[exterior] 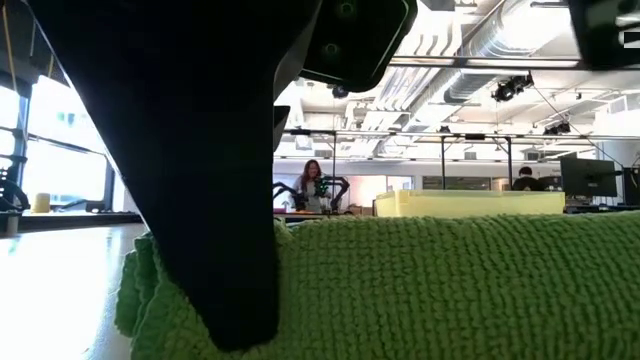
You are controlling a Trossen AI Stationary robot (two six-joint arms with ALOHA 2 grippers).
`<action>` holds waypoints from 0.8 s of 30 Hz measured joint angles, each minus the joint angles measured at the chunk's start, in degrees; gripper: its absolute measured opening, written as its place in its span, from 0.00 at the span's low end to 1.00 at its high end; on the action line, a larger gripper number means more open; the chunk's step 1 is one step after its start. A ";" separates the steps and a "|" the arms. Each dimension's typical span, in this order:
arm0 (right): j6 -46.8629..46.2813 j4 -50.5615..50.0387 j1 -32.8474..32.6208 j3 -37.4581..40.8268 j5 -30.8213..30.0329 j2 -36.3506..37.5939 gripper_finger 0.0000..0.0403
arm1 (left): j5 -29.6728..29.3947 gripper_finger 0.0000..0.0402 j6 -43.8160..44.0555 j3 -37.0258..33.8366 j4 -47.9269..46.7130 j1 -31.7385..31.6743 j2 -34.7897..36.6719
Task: Roll microfiber towels into tight, uniform cylinder then place into a basket
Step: Roll the green towel
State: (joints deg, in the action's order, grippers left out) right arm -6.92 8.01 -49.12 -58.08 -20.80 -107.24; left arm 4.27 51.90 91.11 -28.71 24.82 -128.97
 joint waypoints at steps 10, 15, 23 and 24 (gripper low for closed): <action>-0.66 0.31 0.79 -0.04 -0.09 -2.16 0.30 | 0.57 0.05 1.46 -0.02 0.04 -0.07 0.00; -3.34 -1.26 1.65 -0.04 0.87 -2.31 0.32 | 0.55 0.05 2.05 -0.02 0.09 -0.04 0.00; -4.90 -3.65 2.91 -0.09 1.19 -2.31 0.46 | 0.50 0.05 2.57 -0.04 0.20 -0.04 0.00; -5.13 -3.98 3.08 -0.11 1.93 -2.31 0.47 | 0.48 0.05 2.56 -0.04 0.20 -0.04 0.00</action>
State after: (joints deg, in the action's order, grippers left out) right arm -12.05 4.03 -46.04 -58.19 -18.87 -109.56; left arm 4.75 54.46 91.07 -28.51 24.77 -128.97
